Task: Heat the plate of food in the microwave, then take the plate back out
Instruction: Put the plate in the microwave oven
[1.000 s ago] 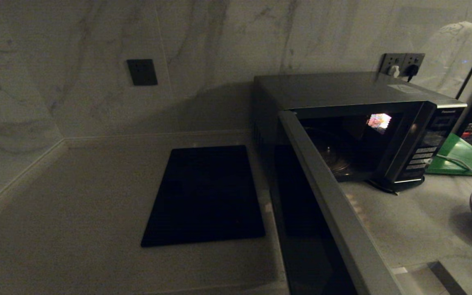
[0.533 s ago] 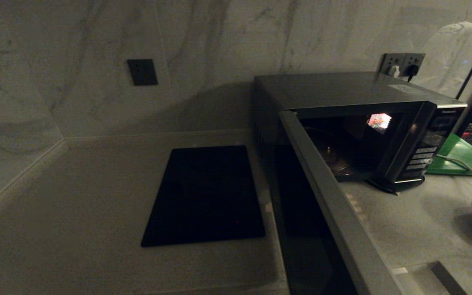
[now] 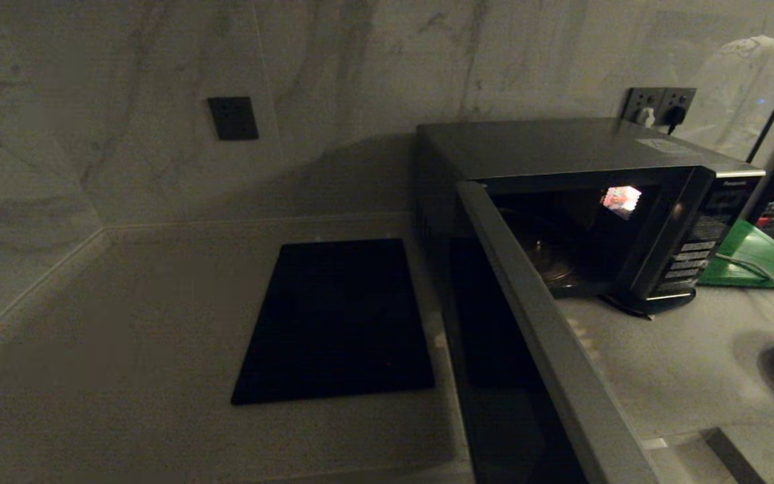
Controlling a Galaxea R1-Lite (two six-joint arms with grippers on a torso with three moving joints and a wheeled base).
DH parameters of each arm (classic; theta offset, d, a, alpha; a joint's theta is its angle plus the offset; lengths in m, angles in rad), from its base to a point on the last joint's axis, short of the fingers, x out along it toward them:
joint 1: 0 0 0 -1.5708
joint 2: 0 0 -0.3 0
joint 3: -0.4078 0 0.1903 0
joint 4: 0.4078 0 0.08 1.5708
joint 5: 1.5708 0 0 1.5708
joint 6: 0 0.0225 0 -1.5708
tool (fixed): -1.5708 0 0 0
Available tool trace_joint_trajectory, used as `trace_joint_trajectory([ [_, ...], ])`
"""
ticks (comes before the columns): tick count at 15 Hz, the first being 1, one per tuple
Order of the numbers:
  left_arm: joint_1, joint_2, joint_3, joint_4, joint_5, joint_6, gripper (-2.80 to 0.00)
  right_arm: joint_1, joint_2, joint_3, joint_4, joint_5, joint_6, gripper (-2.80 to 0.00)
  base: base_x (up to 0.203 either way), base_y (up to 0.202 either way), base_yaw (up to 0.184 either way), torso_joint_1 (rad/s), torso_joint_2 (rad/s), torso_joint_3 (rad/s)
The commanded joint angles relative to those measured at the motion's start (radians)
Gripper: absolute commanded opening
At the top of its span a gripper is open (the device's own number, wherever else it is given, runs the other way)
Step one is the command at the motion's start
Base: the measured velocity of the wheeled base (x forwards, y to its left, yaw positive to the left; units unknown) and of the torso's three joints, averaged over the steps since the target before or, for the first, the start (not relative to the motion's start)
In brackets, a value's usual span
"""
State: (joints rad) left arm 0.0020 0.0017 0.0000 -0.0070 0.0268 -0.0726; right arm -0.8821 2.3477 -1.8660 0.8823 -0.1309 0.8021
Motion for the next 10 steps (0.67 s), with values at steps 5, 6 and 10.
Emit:
trace_joint_trajectory([
  [5, 0.000, 0.000, 0.000, -0.001, 0.001, -0.001, -2.80, -0.001, -0.041, 0.014, 0.004, -0.001, 0.005, -2.80, 0.000, 0.000, 0.000, 0.000, 0.00, 0.000],
  [6, 0.000, 0.000, 0.000, -0.001, 0.001, -0.001, -2.80, -0.001, -0.050, 0.016, 0.006, -0.001, 0.005, -2.80, 0.000, 0.000, 0.000, 0.000, 0.00, 0.000],
  [10, 0.000, 0.000, 0.000, -0.001, 0.001, -0.001, -2.80, -0.001, -0.089, 0.037, 0.005, 0.000, 0.005, -2.80, 0.000, 0.000, 0.000, 0.000, 0.00, 0.000],
])
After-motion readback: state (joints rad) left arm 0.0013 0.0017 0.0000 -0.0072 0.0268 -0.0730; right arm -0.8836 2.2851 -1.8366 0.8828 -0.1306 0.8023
